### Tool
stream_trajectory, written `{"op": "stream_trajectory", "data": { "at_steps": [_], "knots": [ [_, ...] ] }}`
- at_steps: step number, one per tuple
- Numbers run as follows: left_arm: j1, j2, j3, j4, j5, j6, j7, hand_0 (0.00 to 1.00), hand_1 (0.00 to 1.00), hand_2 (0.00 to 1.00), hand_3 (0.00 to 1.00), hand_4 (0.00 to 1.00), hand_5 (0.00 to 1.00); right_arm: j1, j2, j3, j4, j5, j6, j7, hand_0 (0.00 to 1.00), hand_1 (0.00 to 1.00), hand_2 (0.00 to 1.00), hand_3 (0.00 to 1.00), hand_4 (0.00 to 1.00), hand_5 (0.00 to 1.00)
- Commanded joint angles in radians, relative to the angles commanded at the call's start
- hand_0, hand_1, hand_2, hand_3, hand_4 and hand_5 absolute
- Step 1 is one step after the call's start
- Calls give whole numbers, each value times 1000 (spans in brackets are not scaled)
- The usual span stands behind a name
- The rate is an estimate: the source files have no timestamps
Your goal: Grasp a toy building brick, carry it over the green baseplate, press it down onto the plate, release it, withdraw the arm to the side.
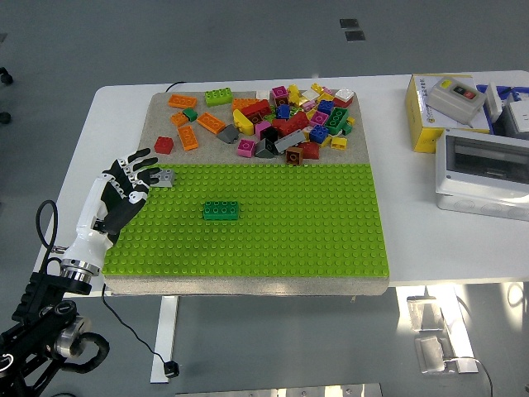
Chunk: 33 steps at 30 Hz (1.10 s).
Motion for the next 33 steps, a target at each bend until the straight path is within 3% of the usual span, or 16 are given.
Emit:
{"op": "stream_trajectory", "data": {
  "at_steps": [7,10,11,12,16,17,22,23,28,29,33],
  "knots": [
    [-2,1,-3,6,12,-2,3,670,691,723,799,452,328,0,0,0,0,-1,1,-2,635,579,650,766,386,998],
    [-10,4,-30,15,65,1,22,670,691,723,799,452,328,0,0,0,0,0,2,-2,635,579,650,766,386,998],
    [-19,7,-44,20,95,2,38,850,829,781,816,504,319,0,0,0,0,0,2,-2,636,579,650,765,386,998],
    [-28,10,-55,25,120,4,54,850,829,781,816,504,319,-1,0,0,0,0,2,-3,636,579,650,765,386,998],
    [-102,33,-74,69,267,3,140,850,829,781,816,504,319,1,0,2,0,-5,3,-4,636,579,650,765,386,998],
    [-120,38,-70,82,294,1,160,955,922,866,838,668,364,2,0,2,0,-5,4,-4,637,579,650,765,386,998],
    [-230,56,-3,173,478,-10,276,955,922,866,838,668,364,7,-1,0,0,-3,4,-4,637,579,650,765,386,998],
    [-254,57,18,194,518,-12,298,990,956,922,845,695,348,8,-2,-2,0,-2,4,-4,636,579,648,763,385,998],
    [-371,47,129,296,701,-45,403,990,956,922,845,695,348,16,-5,-4,0,-2,5,-4,636,579,648,763,385,998],
    [-396,44,155,317,743,-49,424,998,979,972,838,693,318,18,-6,-4,0,-2,5,-4,637,579,645,762,386,998],
    [-483,24,249,395,873,-53,464,998,979,972,838,693,318,22,-9,-4,0,-3,6,-2,637,579,645,762,386,998]
  ]
}}
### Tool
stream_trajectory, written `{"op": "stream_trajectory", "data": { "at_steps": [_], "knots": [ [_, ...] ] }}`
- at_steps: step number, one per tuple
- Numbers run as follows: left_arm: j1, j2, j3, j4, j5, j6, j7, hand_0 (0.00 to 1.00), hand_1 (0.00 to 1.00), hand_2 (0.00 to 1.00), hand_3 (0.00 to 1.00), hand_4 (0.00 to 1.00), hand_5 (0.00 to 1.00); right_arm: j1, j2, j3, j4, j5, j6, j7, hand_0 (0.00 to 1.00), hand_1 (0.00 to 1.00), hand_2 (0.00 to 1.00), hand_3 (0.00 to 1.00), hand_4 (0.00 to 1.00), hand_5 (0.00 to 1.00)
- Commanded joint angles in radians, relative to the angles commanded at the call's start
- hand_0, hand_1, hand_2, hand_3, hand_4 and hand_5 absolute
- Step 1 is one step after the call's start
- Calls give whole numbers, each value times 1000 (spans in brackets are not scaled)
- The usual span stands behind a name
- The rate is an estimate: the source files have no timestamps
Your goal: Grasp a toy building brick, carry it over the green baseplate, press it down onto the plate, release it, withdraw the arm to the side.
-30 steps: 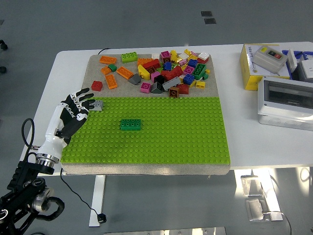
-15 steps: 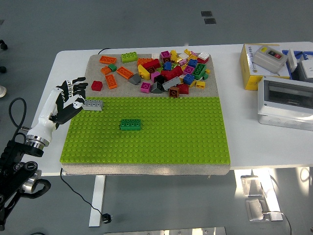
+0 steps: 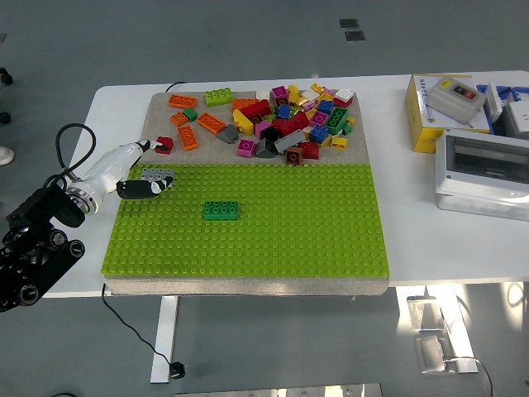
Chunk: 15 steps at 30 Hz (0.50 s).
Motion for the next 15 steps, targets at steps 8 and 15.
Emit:
{"op": "stream_trajectory", "data": {
  "at_steps": [8,15],
  "knots": [
    [-119,-29,169,120,173,-5,12,998,989,990,831,671,256,8,-4,1,0,0,2,2,638,579,641,763,388,998],
    [-152,-37,249,197,172,-19,17,998,990,994,836,644,226,11,-7,3,0,-2,4,4,637,579,638,762,389,998]
  ]
}}
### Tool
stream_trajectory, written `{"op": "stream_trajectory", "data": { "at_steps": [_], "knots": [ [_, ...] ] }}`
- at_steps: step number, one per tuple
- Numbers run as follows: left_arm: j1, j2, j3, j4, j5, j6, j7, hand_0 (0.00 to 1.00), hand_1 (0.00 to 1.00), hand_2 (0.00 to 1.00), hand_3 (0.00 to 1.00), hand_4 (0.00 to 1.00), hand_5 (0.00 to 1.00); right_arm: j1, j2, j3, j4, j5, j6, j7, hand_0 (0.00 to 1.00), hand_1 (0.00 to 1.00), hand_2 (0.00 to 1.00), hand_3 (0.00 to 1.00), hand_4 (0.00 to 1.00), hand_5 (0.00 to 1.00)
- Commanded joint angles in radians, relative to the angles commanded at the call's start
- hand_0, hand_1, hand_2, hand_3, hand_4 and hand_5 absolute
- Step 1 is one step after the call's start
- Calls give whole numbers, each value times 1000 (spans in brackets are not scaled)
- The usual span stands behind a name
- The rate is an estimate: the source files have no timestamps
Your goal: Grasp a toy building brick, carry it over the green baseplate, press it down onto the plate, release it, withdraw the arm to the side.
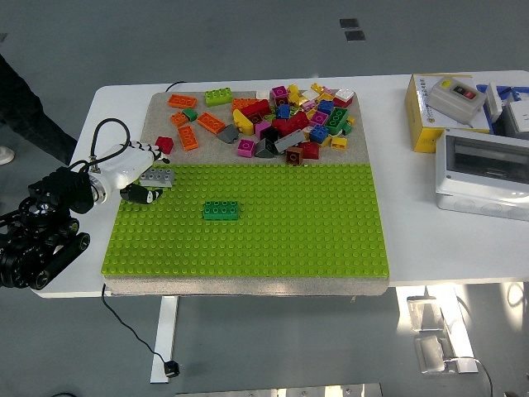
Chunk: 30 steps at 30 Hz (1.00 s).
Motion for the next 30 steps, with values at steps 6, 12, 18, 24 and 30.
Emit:
{"op": "stream_trajectory", "data": {
  "at_steps": [6,12,18,24,30],
  "knots": [
    [-12,-13,6,63,-34,21,-16,998,987,991,836,603,192,1,0,4,0,-7,2,0,637,572,637,762,388,998],
    [-17,-23,24,100,-76,26,-24,998,985,988,832,586,181,3,0,2,0,-5,2,0,639,578,637,762,389,998],
    [-16,-32,39,111,-112,16,-22,998,979,979,803,544,160,6,0,3,0,-12,4,-1,639,577,636,761,389,998],
    [-19,-43,47,124,-153,9,-24,998,976,974,762,534,165,8,-1,6,0,-18,5,-1,639,566,636,762,390,998],
    [-21,-50,58,128,-201,3,-25,998,972,971,740,535,168,9,-2,7,0,-21,5,0,638,569,634,760,390,998]
  ]
}}
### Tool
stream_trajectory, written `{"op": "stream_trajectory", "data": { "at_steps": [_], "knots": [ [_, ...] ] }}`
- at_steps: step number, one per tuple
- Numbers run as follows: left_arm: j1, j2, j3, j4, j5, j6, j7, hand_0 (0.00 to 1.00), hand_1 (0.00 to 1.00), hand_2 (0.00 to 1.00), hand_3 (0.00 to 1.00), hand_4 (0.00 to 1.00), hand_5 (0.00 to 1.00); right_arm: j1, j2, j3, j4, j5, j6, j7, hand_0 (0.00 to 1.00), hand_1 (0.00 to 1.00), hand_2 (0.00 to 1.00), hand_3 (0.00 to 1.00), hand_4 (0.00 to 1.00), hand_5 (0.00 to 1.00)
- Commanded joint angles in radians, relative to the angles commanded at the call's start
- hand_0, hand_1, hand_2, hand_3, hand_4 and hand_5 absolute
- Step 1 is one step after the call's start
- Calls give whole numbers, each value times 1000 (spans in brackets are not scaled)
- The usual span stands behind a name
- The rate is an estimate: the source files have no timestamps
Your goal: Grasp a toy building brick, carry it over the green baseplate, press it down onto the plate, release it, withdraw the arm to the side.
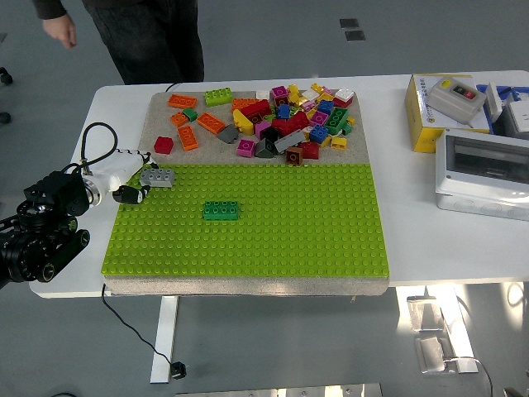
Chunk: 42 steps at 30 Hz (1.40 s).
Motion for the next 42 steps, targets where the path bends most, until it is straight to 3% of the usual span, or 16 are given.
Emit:
{"op": "stream_trajectory", "data": {
  "at_steps": [4,5,10,11,13,21,27,30,33,38,42],
  "knots": [
    [0,-3,3,4,-24,-3,0,998,972,971,740,535,168,0,0,1,0,-2,0,0,638,569,634,760,390,998],
    [1,-3,3,5,-30,-4,0,998,971,968,600,480,176,0,0,1,0,-2,0,0,638,563,634,761,391,998],
    [8,0,-13,1,-46,-6,0,998,971,968,600,480,176,-1,0,4,0,-4,0,0,638,563,634,761,391,998],
    [12,3,-23,-4,-47,-8,1,998,969,965,540,475,180,-2,0,4,0,-4,0,0,638,563,634,761,393,998],
    [26,14,-57,-27,-44,-15,9,998,969,965,540,475,180,-4,0,5,0,-3,-1,0,638,563,634,761,393,998],
    [114,99,-219,-186,30,-77,91,998,967,959,536,469,170,-11,-2,11,0,2,-3,2,638,564,633,761,394,998],
    [209,189,-336,-352,58,-167,204,998,965,958,528,472,170,-18,-4,26,0,-8,-3,2,638,564,633,762,398,998],
    [243,215,-351,-444,62,-207,262,998,965,961,528,468,175,-21,-5,34,0,-14,-2,2,638,567,631,762,400,998],
    [261,218,-345,-525,74,-225,297,998,965,961,528,468,175,-22,-6,42,0,-23,-2,1,638,567,631,762,400,998],
    [270,188,-326,-640,94,-225,312,998,965,957,523,447,181,-20,-6,47,0,-30,0,1,638,569,629,762,403,998],
    [271,163,-323,-672,100,-220,311,998,964,957,524,450,181,-20,-7,46,0,-26,-1,3,639,567,626,762,405,998]
  ]
}}
